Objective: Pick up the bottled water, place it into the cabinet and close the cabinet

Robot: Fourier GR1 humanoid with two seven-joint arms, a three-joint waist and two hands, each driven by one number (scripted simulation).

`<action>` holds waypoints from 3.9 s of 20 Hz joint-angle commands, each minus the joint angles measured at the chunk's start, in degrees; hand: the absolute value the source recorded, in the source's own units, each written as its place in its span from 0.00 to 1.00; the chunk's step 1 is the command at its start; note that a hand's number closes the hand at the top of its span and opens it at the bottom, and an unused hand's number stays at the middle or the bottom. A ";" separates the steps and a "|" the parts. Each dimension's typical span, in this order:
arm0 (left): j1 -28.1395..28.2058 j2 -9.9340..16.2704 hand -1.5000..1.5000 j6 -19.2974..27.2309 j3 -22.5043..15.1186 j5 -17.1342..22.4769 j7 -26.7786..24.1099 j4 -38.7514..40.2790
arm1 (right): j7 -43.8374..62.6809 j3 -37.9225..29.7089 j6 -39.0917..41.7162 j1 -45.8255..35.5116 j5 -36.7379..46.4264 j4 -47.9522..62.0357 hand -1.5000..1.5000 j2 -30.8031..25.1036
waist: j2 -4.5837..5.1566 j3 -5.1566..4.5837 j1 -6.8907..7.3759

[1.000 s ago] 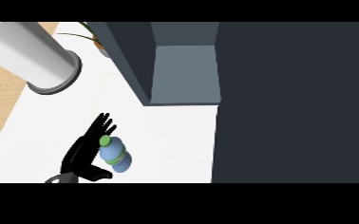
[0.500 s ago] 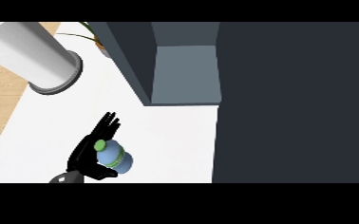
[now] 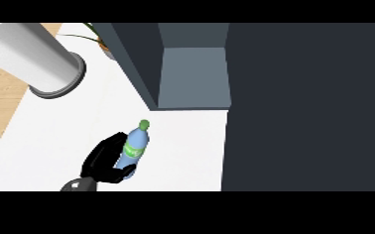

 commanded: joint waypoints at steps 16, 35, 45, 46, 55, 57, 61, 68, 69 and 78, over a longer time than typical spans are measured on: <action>-4.70 0.60 1.00 6.56 11.13 9.46 -10.15 7.12 | -2.69 0.94 -0.79 -0.48 1.53 3.76 0.00 0.04 | 0.38 -0.75 -0.29; 7.13 -6.58 1.00 15.50 3.74 19.18 17.28 -31.38 | -3.36 3.38 -1.51 1.21 1.08 2.47 0.00 -0.56 | 0.02 -0.63 0.64; -0.42 -7.17 1.00 35.08 -9.89 20.85 21.50 -42.27 | -4.99 2.60 -0.85 -0.99 -0.86 5.32 0.00 -0.46 | 0.15 -0.66 -0.11; -0.70 -7.17 1.00 37.04 -11.48 19.46 20.20 -42.51 | -2.25 5.12 -2.54 -0.52 1.30 2.55 0.00 -0.28 | 0.17 -0.69 -0.11; -13.58 -7.18 1.00 50.92 -17.91 20.37 24.71 -39.90 | -2.78 4.56 -2.73 -0.43 -0.41 2.74 0.00 -1.35 | 0.27 -0.70 -0.42; -17.11 -7.19 1.00 54.44 -20.33 18.89 22.16 -35.49 | -1.83 3.16 -3.02 -4.23 -0.13 5.37 0.00 -1.18 | 0.37 -0.70 -0.48; -20.06 -7.17 1.00 57.79 -22.02 15.78 17.24 -30.13 | 0.47 4.53 -4.29 -3.48 -1.25 2.35 0.00 -0.46 | 0.49 -0.72 -1.02; -28.68 -6.86 1.00 63.71 -19.96 10.55 24.49 -28.40 | -2.37 4.74 -3.59 -5.13 0.31 6.48 0.00 -0.12 | 0.57 -0.67 -1.38; -29.30 -7.14 1.00 66.82 -21.29 12.20 22.49 -26.09 | -3.92 6.19 -2.55 -3.41 0.30 6.86 0.00 -0.14 | 0.77 -0.69 -2.73; -31.60 -5.73 1.00 74.25 -21.48 6.33 25.30 -22.92 | -2.57 4.85 -1.03 -2.14 -1.84 3.75 0.00 -2.65 | 1.08 -0.65 -4.49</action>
